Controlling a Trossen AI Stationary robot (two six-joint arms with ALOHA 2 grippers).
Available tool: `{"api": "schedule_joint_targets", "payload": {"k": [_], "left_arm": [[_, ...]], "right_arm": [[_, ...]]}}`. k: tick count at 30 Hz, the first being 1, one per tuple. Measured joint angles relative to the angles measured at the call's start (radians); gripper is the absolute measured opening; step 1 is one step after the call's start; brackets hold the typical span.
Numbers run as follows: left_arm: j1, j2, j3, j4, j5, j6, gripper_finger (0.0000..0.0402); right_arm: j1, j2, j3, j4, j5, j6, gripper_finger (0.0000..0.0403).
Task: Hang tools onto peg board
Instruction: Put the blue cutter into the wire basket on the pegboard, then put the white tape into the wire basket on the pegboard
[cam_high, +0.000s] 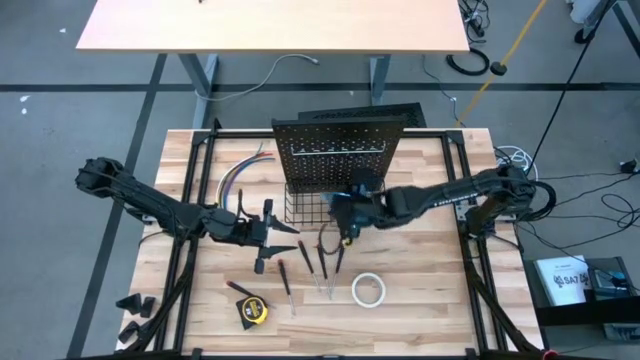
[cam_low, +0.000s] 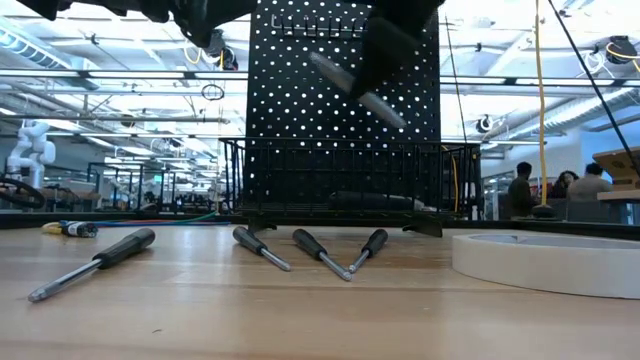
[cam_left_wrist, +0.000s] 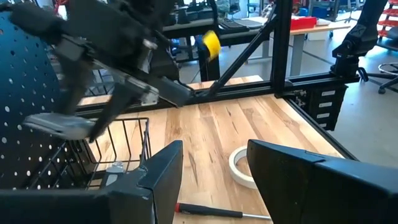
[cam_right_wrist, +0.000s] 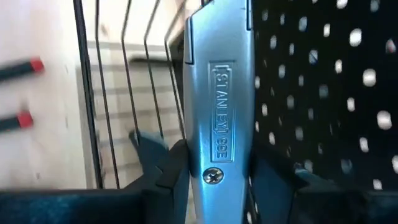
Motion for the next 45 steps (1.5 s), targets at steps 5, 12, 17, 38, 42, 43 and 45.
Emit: {"api": "schedule_joint_targets", "payload": {"k": [5, 12, 17, 38, 42, 43, 45], "left_arm": [[0.000, 0.000, 0.000, -0.005, 0.000, 0.000, 0.0187], [0.000, 0.000, 0.000, -0.009, 0.000, 0.000, 0.0187], [0.000, 0.000, 0.000, -0.015, 0.000, 0.000, 0.0187], [0.000, 0.001, 0.000, -0.043, 0.000, 0.000, 0.0187], [0.000, 0.001, 0.000, -0.045, 0.000, 0.000, 0.0187], [0.000, 0.001, 0.000, -0.045, 0.000, 0.000, 0.0187], [0.000, 0.001, 0.000, -0.045, 0.000, -0.001, 0.0187]], "right_arm": [[-0.036, 0.017, 0.002, 0.091, -0.047, -0.043, 0.0123], [-0.051, 0.134, 0.001, 0.144, -0.055, -0.087, 0.0123], [-0.056, 0.193, 0.001, 0.188, -0.080, -0.092, 0.0123], [-0.045, 0.148, 0.001, 0.180, -0.027, -0.075, 0.0309], [-0.019, 0.098, 0.001, 0.179, -0.026, -0.040, 0.0305], [-0.010, 0.083, 0.002, 0.179, -0.027, -0.025, 0.0304], [0.011, 0.056, 0.002, 0.176, -0.030, 0.009, 0.0304]]}}
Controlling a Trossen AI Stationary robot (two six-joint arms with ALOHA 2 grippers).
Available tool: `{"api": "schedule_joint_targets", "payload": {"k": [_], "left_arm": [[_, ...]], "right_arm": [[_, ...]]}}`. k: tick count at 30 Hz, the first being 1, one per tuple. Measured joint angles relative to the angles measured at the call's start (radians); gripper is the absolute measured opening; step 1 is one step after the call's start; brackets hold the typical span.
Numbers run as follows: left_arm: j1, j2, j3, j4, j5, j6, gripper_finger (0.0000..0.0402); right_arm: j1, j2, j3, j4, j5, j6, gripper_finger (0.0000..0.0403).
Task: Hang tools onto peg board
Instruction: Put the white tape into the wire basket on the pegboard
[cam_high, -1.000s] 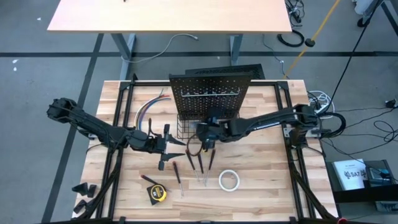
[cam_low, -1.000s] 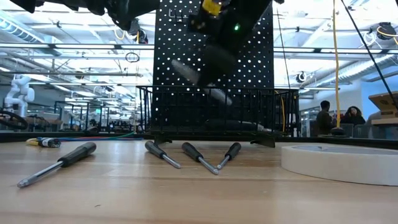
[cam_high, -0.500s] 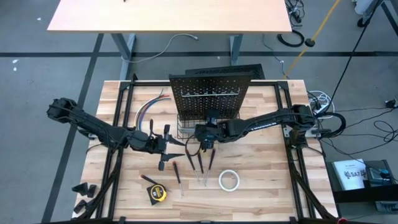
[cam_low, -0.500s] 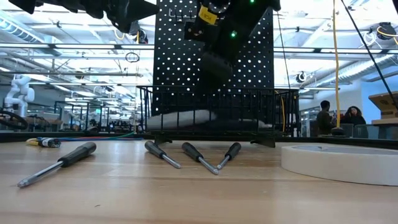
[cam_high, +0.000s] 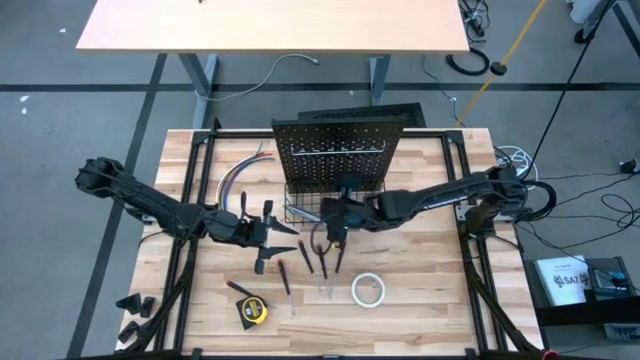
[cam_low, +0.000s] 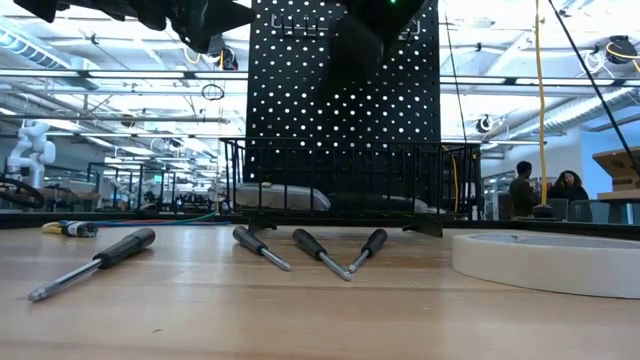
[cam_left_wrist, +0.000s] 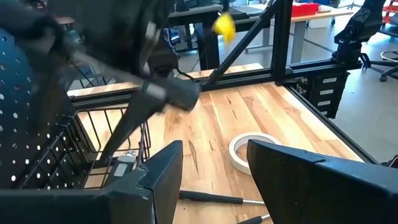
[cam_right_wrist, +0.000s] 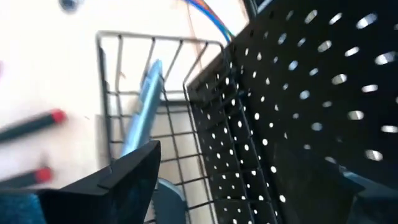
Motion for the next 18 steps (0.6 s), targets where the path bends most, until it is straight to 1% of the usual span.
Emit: {"api": "schedule_joint_targets", "payload": {"k": [1, 3, 8, 11, 13, 15, 18], "left_arm": [[0.000, 0.000, 0.000, -0.001, 0.000, 0.000, 0.0187], [0.000, 0.000, 0.000, -0.008, 0.000, 0.000, 0.0187], [0.000, 0.000, 0.000, -0.018, 0.000, -0.012, 0.0187], [0.000, 0.000, 0.000, -0.022, 0.001, -0.027, 0.0187], [0.000, 0.000, 0.000, -0.028, 0.018, -0.027, 0.0187], [-0.001, 0.000, 0.000, -0.051, 0.050, -0.038, 0.0187], [-0.001, 0.000, 0.000, -0.103, 0.105, -0.100, 0.0187]], "right_arm": [[0.011, -0.012, 0.000, -0.002, -0.008, 0.020, 0.0304], [0.032, -0.031, 0.000, -0.003, -0.063, 0.069, 0.0304], [0.079, -0.039, 0.000, 0.001, -0.289, 0.202, 0.0304], [0.104, -0.017, 0.000, 0.005, -0.383, 0.267, 0.0304], [0.122, 0.001, 0.000, 0.014, -0.397, 0.298, 0.0303], [0.137, 0.019, 0.000, 0.027, -0.389, 0.330, 0.0303], [0.148, 0.055, 0.000, 0.039, -0.389, 0.382, 0.0303]]}}
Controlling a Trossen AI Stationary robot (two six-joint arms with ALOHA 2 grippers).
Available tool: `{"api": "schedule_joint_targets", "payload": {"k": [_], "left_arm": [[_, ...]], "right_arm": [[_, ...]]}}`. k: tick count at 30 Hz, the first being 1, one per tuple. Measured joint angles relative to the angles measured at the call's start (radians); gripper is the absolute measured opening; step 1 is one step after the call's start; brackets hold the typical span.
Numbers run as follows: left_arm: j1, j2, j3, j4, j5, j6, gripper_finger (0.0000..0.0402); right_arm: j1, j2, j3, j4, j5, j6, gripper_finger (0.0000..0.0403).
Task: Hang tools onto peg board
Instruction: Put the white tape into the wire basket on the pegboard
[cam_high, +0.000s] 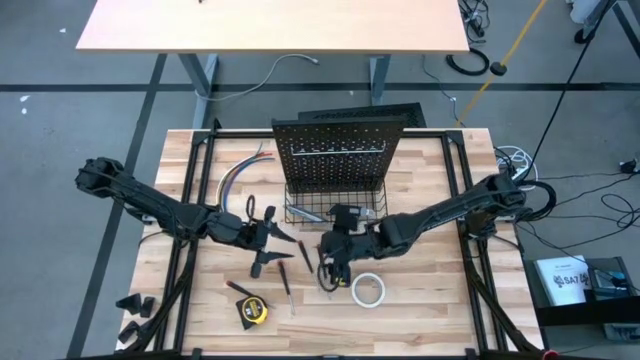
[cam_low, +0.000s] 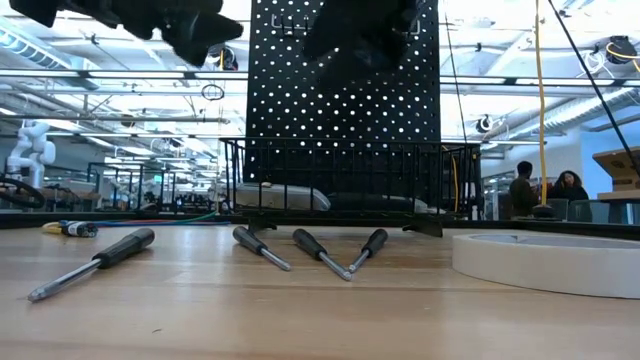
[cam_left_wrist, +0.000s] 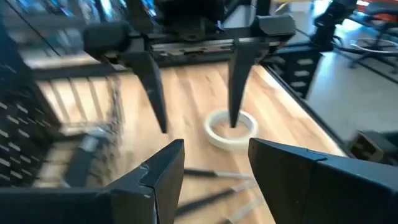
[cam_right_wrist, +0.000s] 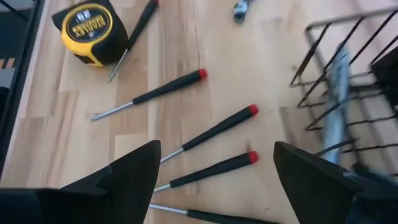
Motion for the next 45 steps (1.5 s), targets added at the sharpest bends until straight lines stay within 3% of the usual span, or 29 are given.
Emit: {"api": "schedule_joint_targets", "payload": {"k": [6, 13, 17, 27, 36, 45], "left_arm": [[0.000, 0.000, 0.000, -0.037, 0.091, -0.093, 0.0187], [0.000, 0.000, 0.000, -0.041, 0.092, -0.108, 0.0187], [0.000, 0.000, 0.000, -0.055, 0.092, -0.108, 0.0187], [0.000, 0.000, 0.000, -0.079, 0.088, -0.108, 0.0187], [0.000, 0.000, 0.000, -0.076, 0.085, -0.108, 0.0187], [0.000, 0.000, 0.000, -0.076, 0.082, -0.108, 0.0187]], "right_arm": [[0.020, 0.040, 0.000, -0.072, -0.035, 0.060, 0.0303], [0.087, 0.041, -0.001, -0.427, -0.052, 0.268, 0.0303], [0.141, 0.044, -0.028, -0.538, -0.046, 0.388, 0.0303], [0.221, 0.044, -0.124, -0.483, 0.025, 0.555, 0.0303], [0.227, 0.044, -0.195, -0.312, 0.028, 0.577, 0.0303], [0.227, 0.044, -0.268, -0.247, 0.032, 0.598, 0.0301]]}}
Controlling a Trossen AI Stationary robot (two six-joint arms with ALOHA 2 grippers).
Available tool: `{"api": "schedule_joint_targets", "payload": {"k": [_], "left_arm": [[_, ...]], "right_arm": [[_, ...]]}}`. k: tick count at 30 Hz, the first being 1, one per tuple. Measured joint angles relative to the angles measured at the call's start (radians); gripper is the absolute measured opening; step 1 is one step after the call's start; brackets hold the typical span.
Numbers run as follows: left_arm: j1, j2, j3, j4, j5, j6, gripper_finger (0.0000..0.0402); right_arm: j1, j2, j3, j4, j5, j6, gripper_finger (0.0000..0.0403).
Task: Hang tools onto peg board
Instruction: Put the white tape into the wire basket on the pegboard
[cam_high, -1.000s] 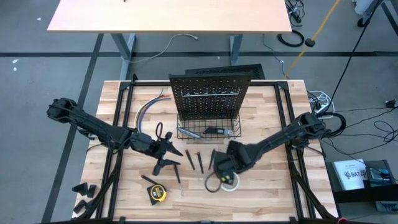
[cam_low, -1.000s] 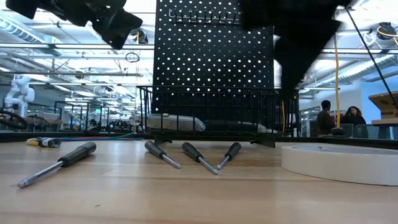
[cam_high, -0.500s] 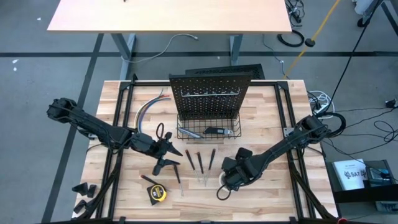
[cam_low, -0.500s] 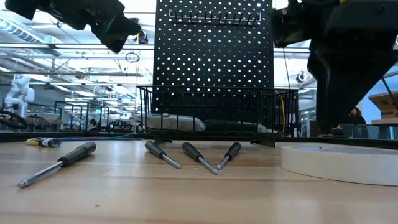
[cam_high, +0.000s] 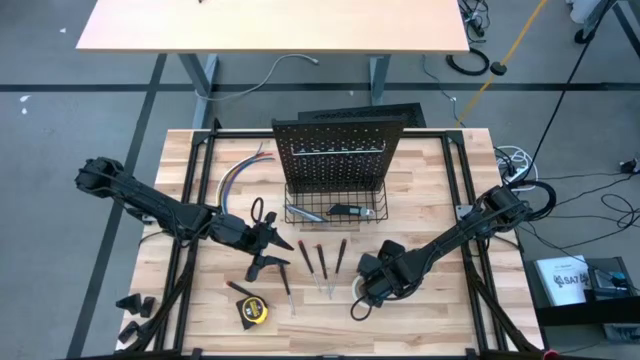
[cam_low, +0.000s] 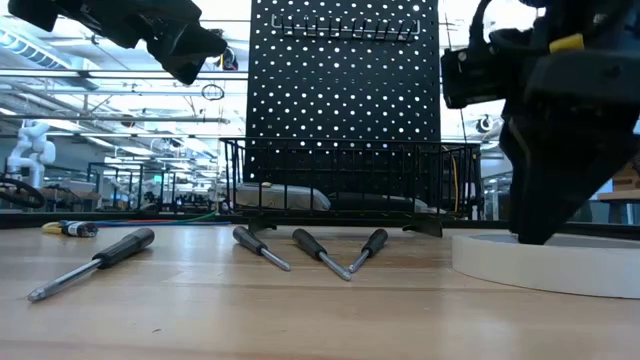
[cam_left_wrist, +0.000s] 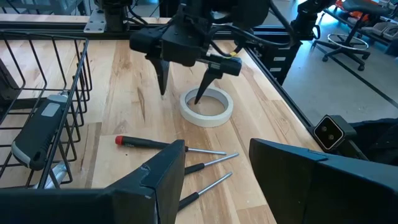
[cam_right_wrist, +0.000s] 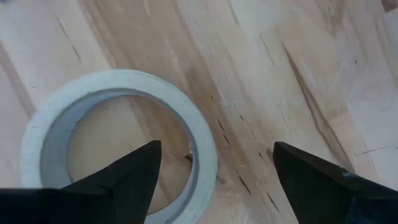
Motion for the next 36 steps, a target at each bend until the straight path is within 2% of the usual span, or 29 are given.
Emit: {"api": "schedule_joint_targets", "payload": {"k": [8, 12, 16, 22, 23, 29, 34, 36], "left_arm": [[0.000, 0.000, 0.000, 0.000, 0.000, 0.007, 0.0187], [0.000, 0.000, 0.000, 0.000, 0.000, 0.007, 0.0187], [0.000, 0.000, 0.000, 0.000, -0.001, 0.008, 0.0187], [0.000, 0.000, 0.000, 0.000, -0.007, 0.008, 0.0187], [0.000, 0.000, 0.000, 0.000, -0.007, 0.008, 0.0187], [0.000, 0.000, 0.000, 0.000, -0.007, 0.008, 0.0187], [0.000, 0.000, 0.000, 0.000, -0.007, 0.006, 0.0187], [0.000, 0.000, 0.000, 0.000, -0.007, 0.006, 0.0187]], "right_arm": [[0.000, -0.001, -0.064, 0.099, -0.007, 0.009, 0.0298], [0.000, -0.002, -0.067, 0.108, -0.013, 0.009, 0.0273], [0.000, -0.002, -0.066, 0.108, -0.032, 0.007, 0.0206], [0.000, -0.002, -0.066, 0.106, -0.034, 0.005, 0.0047], [0.000, -0.003, -0.066, 0.106, -0.035, 0.005, 0.0031], [-0.002, 0.001, -0.043, 0.094, -0.040, -0.016, 0.0035], [-0.013, 0.001, 0.045, 0.010, -0.032, -0.089, 0.0033], [-0.021, 0.001, 0.091, -0.029, 0.003, -0.122, 0.0033]]}}
